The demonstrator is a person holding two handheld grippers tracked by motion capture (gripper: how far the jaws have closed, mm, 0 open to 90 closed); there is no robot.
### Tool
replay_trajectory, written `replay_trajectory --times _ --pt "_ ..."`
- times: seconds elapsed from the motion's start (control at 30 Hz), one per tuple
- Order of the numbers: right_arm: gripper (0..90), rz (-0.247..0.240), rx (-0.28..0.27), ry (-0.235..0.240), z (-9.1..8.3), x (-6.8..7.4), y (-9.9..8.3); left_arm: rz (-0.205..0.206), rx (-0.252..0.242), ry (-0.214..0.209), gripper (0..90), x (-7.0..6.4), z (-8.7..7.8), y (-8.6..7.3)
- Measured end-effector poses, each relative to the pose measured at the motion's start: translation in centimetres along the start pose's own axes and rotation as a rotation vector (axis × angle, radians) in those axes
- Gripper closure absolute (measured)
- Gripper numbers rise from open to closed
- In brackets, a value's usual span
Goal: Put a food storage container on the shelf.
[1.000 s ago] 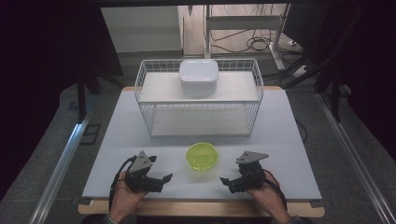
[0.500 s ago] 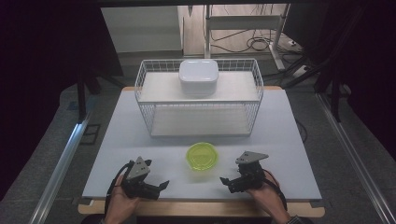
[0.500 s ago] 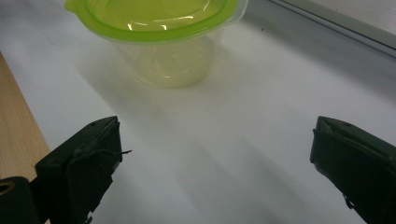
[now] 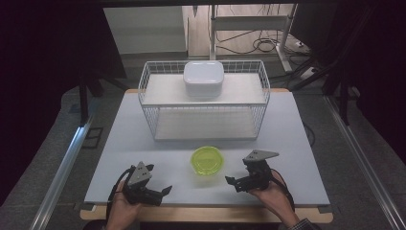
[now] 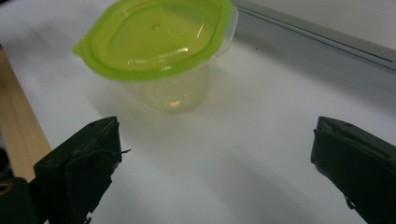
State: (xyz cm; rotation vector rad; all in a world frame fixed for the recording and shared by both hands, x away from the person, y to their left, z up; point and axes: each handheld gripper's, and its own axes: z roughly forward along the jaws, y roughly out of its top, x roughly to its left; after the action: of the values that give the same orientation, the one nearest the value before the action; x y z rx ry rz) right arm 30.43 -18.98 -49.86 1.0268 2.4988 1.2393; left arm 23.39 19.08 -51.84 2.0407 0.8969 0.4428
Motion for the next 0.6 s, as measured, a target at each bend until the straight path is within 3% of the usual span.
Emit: replay_trajectory --times 0.33,0.6 --pt "4.2 0.037 -0.003 0.036 -0.1 -1.2 1.7 0.007 0.013 -0.002 0.7 -0.1 0.3 -0.1" --pt "17.5 0.087 -0.008 0.069 0.1 -1.8 3.4 0.007 0.015 0.000 0.7 0.0 0.3 -0.1"
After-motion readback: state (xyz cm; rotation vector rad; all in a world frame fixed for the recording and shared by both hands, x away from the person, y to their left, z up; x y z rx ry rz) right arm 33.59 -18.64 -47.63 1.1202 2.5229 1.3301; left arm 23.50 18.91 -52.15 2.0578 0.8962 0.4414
